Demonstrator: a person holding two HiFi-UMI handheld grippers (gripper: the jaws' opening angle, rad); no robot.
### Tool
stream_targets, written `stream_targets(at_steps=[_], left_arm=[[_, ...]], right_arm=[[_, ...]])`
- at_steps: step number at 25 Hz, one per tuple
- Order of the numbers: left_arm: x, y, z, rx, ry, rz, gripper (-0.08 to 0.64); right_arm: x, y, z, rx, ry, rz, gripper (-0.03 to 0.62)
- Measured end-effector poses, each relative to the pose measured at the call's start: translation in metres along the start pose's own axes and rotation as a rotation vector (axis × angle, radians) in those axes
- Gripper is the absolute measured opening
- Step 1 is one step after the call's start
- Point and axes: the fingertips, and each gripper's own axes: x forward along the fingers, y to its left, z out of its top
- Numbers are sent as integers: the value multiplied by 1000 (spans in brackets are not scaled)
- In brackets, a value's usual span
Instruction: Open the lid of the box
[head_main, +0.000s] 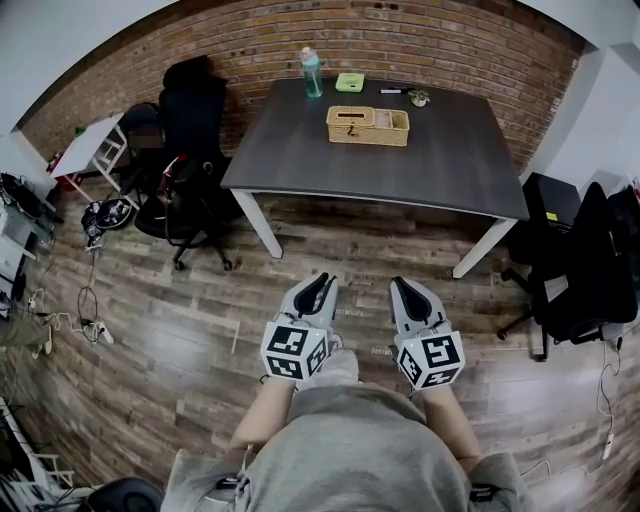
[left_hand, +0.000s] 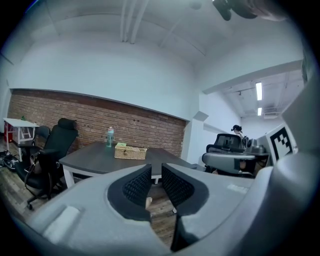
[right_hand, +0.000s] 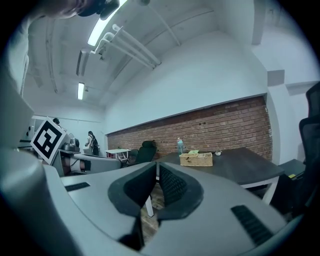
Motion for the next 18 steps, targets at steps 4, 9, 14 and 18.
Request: stream_targets(at_steps=[4, 9, 14, 18], left_arm=[[6, 1, 2, 7, 5, -2, 79], [23, 11, 0, 4, 7, -2, 112], [48, 28, 2, -4, 3, -8, 155], [76, 49, 9, 4, -2, -3, 170]], right_arm=[[5, -5, 0, -5, 9, -5, 62], [24, -17, -6, 2, 30, -2, 126], [55, -34, -9, 3, 50, 4, 186], [88, -50, -7, 1, 49, 5, 232]])
